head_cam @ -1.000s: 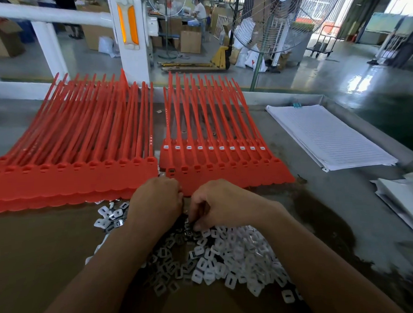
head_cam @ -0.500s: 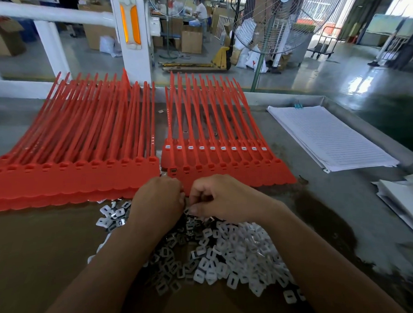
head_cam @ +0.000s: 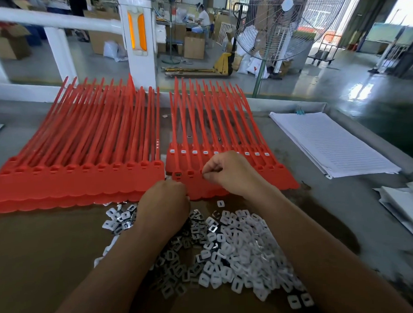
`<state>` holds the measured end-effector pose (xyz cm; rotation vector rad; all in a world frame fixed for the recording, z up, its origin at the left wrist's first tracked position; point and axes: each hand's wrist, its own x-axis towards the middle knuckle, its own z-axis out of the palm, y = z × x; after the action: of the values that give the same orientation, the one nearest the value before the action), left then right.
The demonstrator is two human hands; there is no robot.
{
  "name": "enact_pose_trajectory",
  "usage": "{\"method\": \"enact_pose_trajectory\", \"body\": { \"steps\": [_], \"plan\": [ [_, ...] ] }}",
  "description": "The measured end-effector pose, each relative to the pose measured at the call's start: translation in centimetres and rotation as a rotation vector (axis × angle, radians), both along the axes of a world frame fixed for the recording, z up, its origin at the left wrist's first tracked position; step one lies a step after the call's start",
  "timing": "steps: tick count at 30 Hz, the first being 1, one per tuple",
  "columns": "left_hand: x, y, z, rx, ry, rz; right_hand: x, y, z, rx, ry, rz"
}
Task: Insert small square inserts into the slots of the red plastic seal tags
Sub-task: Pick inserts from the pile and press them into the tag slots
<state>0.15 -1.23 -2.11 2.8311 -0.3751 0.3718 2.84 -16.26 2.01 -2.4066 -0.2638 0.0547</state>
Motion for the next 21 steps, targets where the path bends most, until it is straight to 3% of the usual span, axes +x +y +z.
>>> {"method": "enact_pose_trajectory", "body": {
  "steps": [21],
  "plan": [
    [-0.1,0.1,-0.1,0.010,-0.035,-0.005,4.5,3.0,-1.4,-0.183,0.094,0.004]
  ]
}}
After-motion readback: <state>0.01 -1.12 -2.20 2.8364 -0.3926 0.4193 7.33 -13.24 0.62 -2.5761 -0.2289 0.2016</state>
